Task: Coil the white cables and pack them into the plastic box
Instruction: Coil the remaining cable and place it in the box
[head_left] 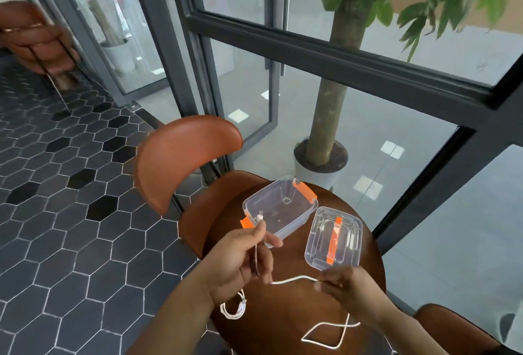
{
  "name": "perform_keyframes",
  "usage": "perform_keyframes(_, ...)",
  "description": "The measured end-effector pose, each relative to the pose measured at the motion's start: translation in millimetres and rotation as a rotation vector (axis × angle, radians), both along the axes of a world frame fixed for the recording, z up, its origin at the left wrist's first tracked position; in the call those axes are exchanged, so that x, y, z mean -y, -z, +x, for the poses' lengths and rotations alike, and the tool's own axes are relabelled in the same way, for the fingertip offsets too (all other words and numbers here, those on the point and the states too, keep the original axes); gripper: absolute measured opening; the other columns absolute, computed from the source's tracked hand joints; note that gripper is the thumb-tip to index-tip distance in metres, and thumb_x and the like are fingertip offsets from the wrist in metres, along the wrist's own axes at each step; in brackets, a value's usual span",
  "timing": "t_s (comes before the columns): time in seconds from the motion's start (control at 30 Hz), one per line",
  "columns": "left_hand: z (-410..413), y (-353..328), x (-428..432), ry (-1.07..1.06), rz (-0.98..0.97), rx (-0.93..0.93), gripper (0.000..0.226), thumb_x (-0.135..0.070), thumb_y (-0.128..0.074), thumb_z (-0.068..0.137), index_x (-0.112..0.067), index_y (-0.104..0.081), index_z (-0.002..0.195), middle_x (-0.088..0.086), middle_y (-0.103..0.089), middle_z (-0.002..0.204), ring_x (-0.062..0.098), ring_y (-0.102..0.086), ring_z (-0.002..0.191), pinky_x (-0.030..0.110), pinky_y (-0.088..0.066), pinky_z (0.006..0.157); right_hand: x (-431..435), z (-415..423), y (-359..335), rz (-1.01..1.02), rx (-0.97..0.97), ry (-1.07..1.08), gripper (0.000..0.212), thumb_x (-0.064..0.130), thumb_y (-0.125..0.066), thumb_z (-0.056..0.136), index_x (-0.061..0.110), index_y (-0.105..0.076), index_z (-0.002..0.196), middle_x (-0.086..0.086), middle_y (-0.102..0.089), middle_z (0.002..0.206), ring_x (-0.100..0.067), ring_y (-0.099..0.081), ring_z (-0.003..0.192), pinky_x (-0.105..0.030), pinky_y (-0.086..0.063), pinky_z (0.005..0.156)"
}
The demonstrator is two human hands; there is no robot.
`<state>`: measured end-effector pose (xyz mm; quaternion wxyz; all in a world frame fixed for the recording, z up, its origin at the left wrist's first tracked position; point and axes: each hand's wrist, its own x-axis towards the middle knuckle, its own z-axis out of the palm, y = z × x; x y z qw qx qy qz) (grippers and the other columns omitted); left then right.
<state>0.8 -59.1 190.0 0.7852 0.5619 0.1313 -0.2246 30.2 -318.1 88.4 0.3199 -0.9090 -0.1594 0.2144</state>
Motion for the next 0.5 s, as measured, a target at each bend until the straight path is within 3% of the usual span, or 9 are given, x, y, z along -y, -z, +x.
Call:
perform_keyframes(0.13, -5, -13, -5, 0.221, 0.08, 0.09, 0.051, -0.041, -0.04, 0.101, -0.005, -0.074, 0.088, 0.013, -0.062, 0.052, 0.017, -0.047, 0.032, 0.022, -0.038, 0.039, -20, 22, -38, -0.047, -0.162, -0.119, 0.045, 0.058, -0.061, 0.09, 0.017, -0.074, 0.08, 0.005, -0.063, 0.063, -0.001, -0.058, 0.051, -0.011, -0.041, 0.056)
perform_keyframes(0.2, -5, -16, -6, 0.347, 0.196, 0.081, 0.05, -0.043, -0.039, 0.103, -0.008, -0.075, 0.096, 0.015, -0.07, 0.063, 0.018, -0.055, 0.038, 0.024, -0.04, 0.041, -32, 34, -68, -0.031, -0.115, -0.099, 0.038, 0.049, -0.06, 0.096, 0.022, -0.067, 0.07, 0.012, -0.061, 0.057, 0.004, -0.055, 0.047, -0.012, -0.038, 0.052)
perform_keyframes(0.33, -5, -21, -3, 0.347, 0.223, 0.031, 0.049, -0.043, -0.044, 0.102, -0.001, -0.066, 0.112, 0.025, -0.076, 0.091, 0.029, -0.072, 0.066, 0.028, -0.049, 0.055, -53, 42, -130, 0.338, -0.149, 0.109, 0.039, 0.03, -0.068, 0.095, 0.008, -0.065, 0.063, 0.009, -0.044, 0.042, -0.008, -0.04, 0.039, -0.023, -0.034, 0.046)
perform_keyframes(0.5, -6, -20, 4, 0.139, 0.187, 0.074, 0.048, -0.042, -0.049, 0.099, -0.001, -0.066, 0.117, 0.021, -0.076, 0.103, 0.035, -0.074, 0.095, 0.041, -0.059, 0.083, -75, 11, -160, 0.397, -0.104, 0.14, 0.035, 0.027, -0.06, 0.1, 0.011, -0.065, 0.069, 0.007, -0.05, 0.046, -0.013, -0.045, 0.044, -0.036, -0.043, 0.051)
